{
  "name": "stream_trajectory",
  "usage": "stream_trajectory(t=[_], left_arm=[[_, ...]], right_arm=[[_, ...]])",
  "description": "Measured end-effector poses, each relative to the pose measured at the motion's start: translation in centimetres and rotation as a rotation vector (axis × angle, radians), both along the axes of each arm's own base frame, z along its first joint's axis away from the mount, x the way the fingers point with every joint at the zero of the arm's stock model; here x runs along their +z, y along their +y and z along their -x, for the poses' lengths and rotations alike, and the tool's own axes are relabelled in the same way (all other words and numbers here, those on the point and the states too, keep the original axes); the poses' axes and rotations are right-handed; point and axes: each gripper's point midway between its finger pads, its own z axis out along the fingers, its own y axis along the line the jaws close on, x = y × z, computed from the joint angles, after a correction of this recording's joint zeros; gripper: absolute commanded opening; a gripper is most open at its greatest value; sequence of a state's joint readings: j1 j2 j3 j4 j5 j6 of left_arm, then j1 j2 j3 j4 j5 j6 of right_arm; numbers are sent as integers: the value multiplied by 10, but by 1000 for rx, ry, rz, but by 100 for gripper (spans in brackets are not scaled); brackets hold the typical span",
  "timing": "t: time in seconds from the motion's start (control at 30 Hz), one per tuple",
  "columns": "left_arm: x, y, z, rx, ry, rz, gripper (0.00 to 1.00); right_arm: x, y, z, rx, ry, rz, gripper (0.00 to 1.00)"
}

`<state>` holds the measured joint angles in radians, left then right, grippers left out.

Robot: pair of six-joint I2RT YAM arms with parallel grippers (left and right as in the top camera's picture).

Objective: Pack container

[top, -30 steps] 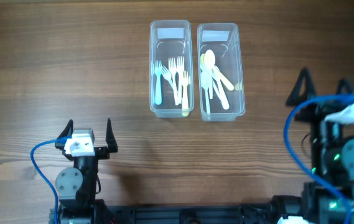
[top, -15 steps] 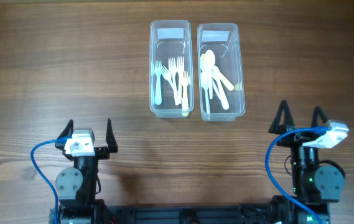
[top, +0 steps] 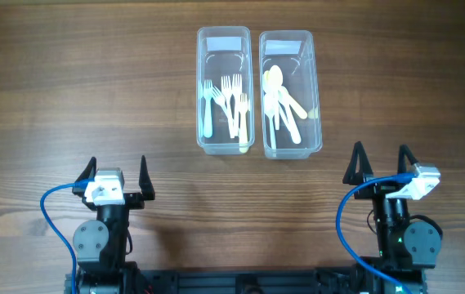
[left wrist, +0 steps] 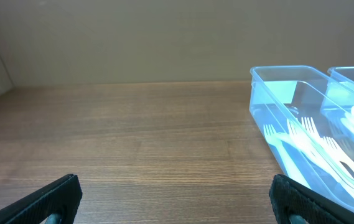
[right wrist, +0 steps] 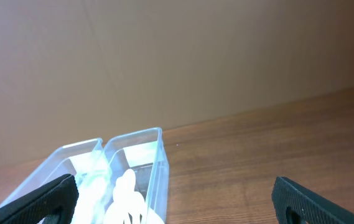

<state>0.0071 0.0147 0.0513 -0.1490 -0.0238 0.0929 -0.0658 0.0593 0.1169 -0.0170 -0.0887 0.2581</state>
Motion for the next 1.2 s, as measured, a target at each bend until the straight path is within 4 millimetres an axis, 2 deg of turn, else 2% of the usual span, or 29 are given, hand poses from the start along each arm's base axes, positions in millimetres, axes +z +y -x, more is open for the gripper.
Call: stream_trajectory(t=[0.1,0.37,0.57,0.8,1.2], left_arm=[[0,0,0,0,0,0,100],[0,0,0,0,0,0,100],[0,0,0,0,0,0,100],[0,0,0,0,0,0,100],[0,0,0,0,0,0,100]], right_arm=[[-4,2,-1,10,7,21,100],[-33,10,-4,63,57,33,100],[-35,13,-3,75,36,57,100],[-38,22,-3,112,28,193,100],[-38,22,-3,111,22,263,100]])
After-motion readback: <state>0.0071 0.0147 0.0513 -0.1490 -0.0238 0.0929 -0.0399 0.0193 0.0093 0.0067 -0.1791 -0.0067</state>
